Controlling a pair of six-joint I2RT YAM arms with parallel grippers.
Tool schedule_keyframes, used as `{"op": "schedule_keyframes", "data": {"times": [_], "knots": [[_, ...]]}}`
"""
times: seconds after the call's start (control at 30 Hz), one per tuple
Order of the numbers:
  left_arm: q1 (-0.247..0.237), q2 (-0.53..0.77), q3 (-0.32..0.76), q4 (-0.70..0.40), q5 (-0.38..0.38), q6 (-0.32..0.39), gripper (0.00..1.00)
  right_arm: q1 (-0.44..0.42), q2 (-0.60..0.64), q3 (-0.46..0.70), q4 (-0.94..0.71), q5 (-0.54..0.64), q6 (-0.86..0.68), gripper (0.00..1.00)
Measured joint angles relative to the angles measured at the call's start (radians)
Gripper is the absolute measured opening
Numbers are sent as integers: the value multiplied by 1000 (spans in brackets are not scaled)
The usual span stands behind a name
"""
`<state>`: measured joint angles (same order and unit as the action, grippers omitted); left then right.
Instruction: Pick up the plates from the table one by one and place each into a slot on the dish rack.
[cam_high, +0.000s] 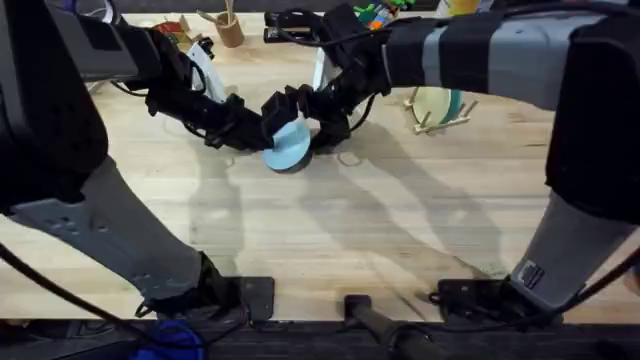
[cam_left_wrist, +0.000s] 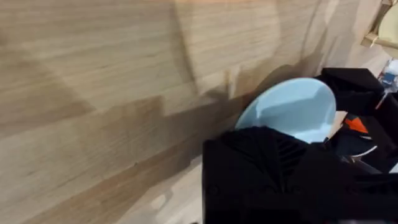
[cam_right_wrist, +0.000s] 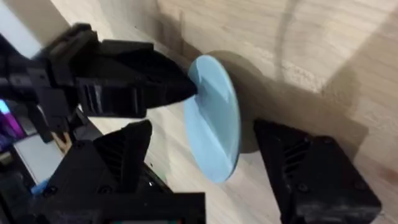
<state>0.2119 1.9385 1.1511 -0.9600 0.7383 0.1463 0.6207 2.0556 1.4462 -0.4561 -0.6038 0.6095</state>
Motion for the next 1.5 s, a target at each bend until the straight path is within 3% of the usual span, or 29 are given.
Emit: {"op": "schedule_keyframes", "data": {"times": [0.43,0.53,0.8,0.9,0.93,1.5], "knots": [[0,0,0,0,0,0,43,-1,2,6,2,0,31,992],[0,0,0,1,0,0,43,-1,3,6,2,2,34,929],[0,0,0,1,0,0,42,1,26,6,3,1,41,444],[2,0,1,-1,2,0,43,-4,26,6,-6,2,43,101],[5,0,3,-4,4,0,43,-9,24,6,1,-18,46,55],[1,0,4,-16,6,0,41,-24,26,12,-24,-75,27,31]]}}
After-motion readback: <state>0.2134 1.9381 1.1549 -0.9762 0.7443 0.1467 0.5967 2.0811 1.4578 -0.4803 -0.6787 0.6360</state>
